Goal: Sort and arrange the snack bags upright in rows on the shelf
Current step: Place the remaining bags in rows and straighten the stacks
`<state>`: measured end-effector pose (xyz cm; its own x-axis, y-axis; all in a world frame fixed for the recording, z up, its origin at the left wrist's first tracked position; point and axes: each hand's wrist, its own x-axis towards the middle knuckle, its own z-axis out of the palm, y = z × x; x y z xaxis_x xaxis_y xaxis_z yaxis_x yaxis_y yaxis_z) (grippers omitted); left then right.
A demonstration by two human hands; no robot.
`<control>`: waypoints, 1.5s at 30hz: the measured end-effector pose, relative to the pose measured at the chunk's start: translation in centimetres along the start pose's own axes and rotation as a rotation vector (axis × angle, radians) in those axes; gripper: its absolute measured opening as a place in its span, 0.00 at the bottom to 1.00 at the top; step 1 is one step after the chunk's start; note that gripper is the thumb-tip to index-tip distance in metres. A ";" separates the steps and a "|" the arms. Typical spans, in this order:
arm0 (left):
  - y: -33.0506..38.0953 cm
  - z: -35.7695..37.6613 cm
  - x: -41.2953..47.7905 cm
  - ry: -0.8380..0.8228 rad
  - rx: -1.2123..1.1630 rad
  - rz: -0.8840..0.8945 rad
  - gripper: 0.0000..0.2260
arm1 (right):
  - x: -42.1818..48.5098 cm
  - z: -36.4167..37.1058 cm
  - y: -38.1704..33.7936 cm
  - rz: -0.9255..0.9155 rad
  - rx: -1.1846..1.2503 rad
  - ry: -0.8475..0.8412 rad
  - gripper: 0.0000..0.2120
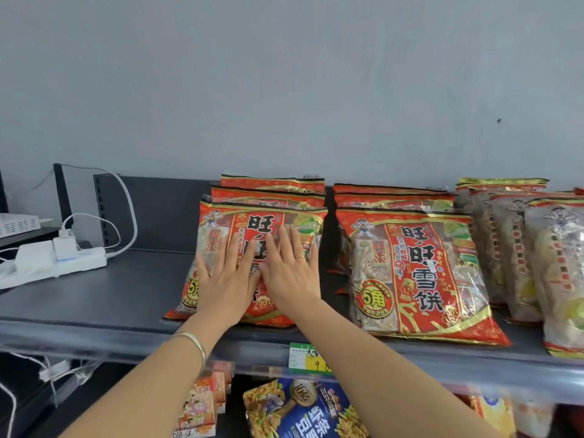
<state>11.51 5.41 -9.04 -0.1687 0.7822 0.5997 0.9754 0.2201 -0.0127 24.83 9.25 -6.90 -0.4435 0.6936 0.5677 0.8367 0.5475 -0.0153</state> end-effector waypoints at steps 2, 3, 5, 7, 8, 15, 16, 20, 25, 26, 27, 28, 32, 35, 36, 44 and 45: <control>0.2 0.0 0.4 0.002 -0.011 -0.001 0.26 | -1.3 0.3 0.8 -0.047 -0.052 -0.029 0.29; 0.3 0.0 0.5 0.010 -0.014 -0.003 0.26 | -1.9 0.4 1.3 -0.065 -0.075 -0.049 0.29; 0.7 0.2 0.6 0.024 -0.018 -0.006 0.26 | -2.2 0.4 2.1 -0.075 -0.108 -0.092 0.30; 0.9 0.1 0.7 0.034 -0.024 0.000 0.27 | -1.7 0.1 2.3 -0.061 -0.108 -0.146 0.30; 1.0 -0.1 0.7 0.035 -0.037 0.002 0.27 | -1.4 -0.2 2.3 -0.050 -0.096 -0.179 0.30; 4.7 -3.5 1.8 0.166 -0.236 0.107 0.19 | -1.4 -3.7 3.5 -0.092 -0.014 -0.109 0.26; 6.0 -4.0 2.1 0.181 -0.285 0.145 0.18 | -2.0 -4.4 4.5 -0.078 -0.019 -0.053 0.24; 12.4 -5.4 2.5 0.183 -0.479 0.339 0.15 | -5.1 -7.4 10.0 0.059 -0.100 0.110 0.19; 21.6 -6.1 1.8 0.148 -0.671 0.516 0.14 | -10.7 -10.8 19.2 0.284 -0.196 0.132 0.18; 23.5 -6.0 1.5 0.138 -0.699 0.547 0.14 | -11.9 -11.4 21.0 0.323 -0.208 0.129 0.18; 25.5 -6.0 1.3 0.136 -0.723 0.580 0.14 | -13.0 -11.9 22.7 0.359 -0.213 0.128 0.18; 27.5 -6.0 1.0 0.133 -0.748 0.609 0.14 | -14.0 -12.5 24.4 0.392 -0.212 0.130 0.18; 35.5 -5.9 0.1 0.059 -0.886 0.643 0.17 | -17.5 -14.4 30.7 0.492 -0.199 0.135 0.19; 41.2 -5.5 -0.7 -0.021 -0.999 0.585 0.22 | -19.4 -15.6 35.3 0.531 -0.153 0.144 0.21; 42.9 -5.4 -0.9 -0.049 -1.041 0.554 0.24 | -19.9 -16.0 36.8 0.545 -0.141 0.146 0.21; 50.8 -4.4 -2.1 -0.048 -1.247 0.161 0.47 | -21.4 -16.2 45.5 0.806 0.300 0.171 0.37; 51.0 -3.7 -2.2 -0.070 -1.196 0.085 0.48 | -21.5 -15.8 46.0 0.827 0.362 0.162 0.40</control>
<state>62.16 12.73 -8.02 -0.0684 0.8063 0.5875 0.4914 -0.4853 0.7232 77.93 12.16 -6.79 0.3257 0.8706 0.3689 0.7036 0.0375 -0.7096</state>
